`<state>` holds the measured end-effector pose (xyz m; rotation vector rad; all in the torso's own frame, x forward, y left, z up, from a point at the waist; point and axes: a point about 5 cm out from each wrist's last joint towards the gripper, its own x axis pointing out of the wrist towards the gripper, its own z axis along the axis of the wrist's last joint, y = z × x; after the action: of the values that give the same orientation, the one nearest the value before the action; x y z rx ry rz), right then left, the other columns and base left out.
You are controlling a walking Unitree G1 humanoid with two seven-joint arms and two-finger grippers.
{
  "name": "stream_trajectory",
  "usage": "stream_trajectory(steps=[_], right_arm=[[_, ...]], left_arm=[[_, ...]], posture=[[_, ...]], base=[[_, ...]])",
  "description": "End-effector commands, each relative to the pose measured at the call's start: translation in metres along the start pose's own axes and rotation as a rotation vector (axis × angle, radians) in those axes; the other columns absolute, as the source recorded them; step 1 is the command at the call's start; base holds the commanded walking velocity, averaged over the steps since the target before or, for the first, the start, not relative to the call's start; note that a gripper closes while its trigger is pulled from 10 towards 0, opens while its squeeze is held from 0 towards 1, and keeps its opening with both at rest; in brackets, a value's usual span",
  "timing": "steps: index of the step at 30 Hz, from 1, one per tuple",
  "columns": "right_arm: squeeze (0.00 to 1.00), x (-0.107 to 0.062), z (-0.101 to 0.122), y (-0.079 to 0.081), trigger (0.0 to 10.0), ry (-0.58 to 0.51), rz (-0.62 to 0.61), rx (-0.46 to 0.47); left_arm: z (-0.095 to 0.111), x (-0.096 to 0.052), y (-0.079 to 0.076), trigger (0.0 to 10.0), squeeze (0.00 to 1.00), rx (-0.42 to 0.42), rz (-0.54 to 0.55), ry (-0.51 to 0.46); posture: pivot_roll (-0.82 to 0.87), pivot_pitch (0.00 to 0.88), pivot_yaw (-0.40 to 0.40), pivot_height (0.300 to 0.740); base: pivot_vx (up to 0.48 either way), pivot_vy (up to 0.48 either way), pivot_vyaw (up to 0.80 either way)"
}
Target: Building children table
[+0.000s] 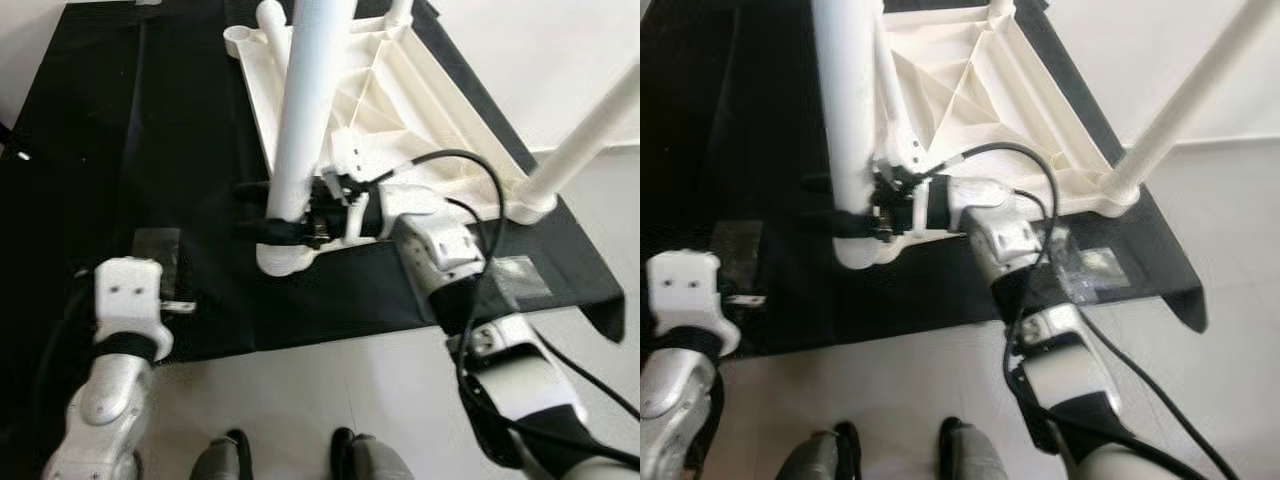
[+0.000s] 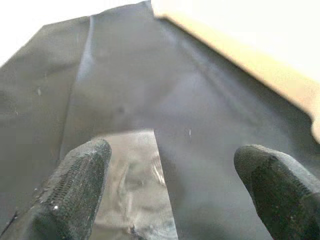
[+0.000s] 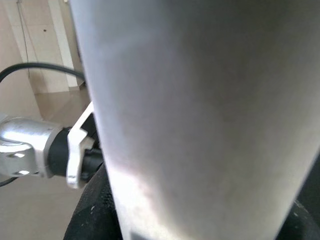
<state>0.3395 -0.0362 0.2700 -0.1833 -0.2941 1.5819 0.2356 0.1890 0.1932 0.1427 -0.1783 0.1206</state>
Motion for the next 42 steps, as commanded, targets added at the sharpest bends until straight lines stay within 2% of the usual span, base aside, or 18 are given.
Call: stream_trajectory(steps=[1, 3, 9, 12, 19, 24, 28, 39, 42], right_arm=[[0.0, 0.003, 0.006, -0.001, 10.0, -0.011, -0.003, -0.031], [0.0, 0.005, 0.003, 0.0, 10.0, -0.008, -0.017, -0.025], [0.0, 0.006, 0.0, 0.001, 10.0, -0.002, -0.033, -0.033], [0.0, 0.006, 0.002, -0.005, 10.0, -0.001, -0.06, -0.044], [0.0, 0.007, 0.002, -0.004, 10.0, -0.01, -0.074, -0.036], [0.0, 0.005, -0.005, -0.01, 10.0, 0.068, -0.15, -0.05], [0.0, 0.006, -0.004, -0.018, 10.0, 0.046, -0.232, -0.036], [0.0, 0.007, -0.005, -0.015, 10.0, 0.048, -0.239, -0.04], [0.0, 0.005, -0.006, -0.018, 10.0, 0.055, -0.256, -0.035]], left_arm=[[-0.006, -0.002, 0.007, 10.0, 0.0, 0.052, 0.019, 0.025], [-0.003, -0.001, 0.011, 10.0, 0.0, 0.081, 0.032, 0.009], [-0.003, -0.004, 0.018, 10.0, 0.0, 0.092, 0.044, 0.002], [-0.006, -0.007, 0.02, 10.0, 0.0, 0.087, 0.045, 0.012], [-0.014, -0.01, 0.017, 10.0, 0.0, 0.097, 0.033, 0.047], [-0.018, -0.011, 0.017, 10.0, 0.0, 0.088, 0.023, 0.059], [-0.019, -0.011, 0.015, 10.0, 0.0, 0.051, 0.008, 0.061], [-0.021, -0.011, 0.015, 10.0, 0.0, 0.036, 0.019, 0.074], [-0.023, -0.012, 0.017, 10.0, 0.0, 0.028, 0.032, 0.076]], posture=[[-0.2, 0.159, -0.034, 0.74], [-0.2, 0.157, -0.032, 0.74], [-0.19, 0.17, -0.037, 0.74], [-0.19, 0.174, -0.042, 0.74], [-0.2, 0.174, -0.038, 0.74], [-0.2, 0.178, -0.042, 0.74], [-0.2, 0.179, -0.046, 0.74], [-0.21, 0.183, -0.059, 0.74], [-0.21, 0.186, -0.063, 0.74]], base=[[0.0, 0.0, 0.0], [0.0, 0.0, 0.0], [0.0, 0.0, 0.0], [0.0, 0.0, 0.74], [0.0, 0.0, 0.79], [0.0, 0.0, 0.79], [0.0, 0.0, 0.2], [0.0, -0.48, 0.0], [0.0, 0.0, 0.0]])
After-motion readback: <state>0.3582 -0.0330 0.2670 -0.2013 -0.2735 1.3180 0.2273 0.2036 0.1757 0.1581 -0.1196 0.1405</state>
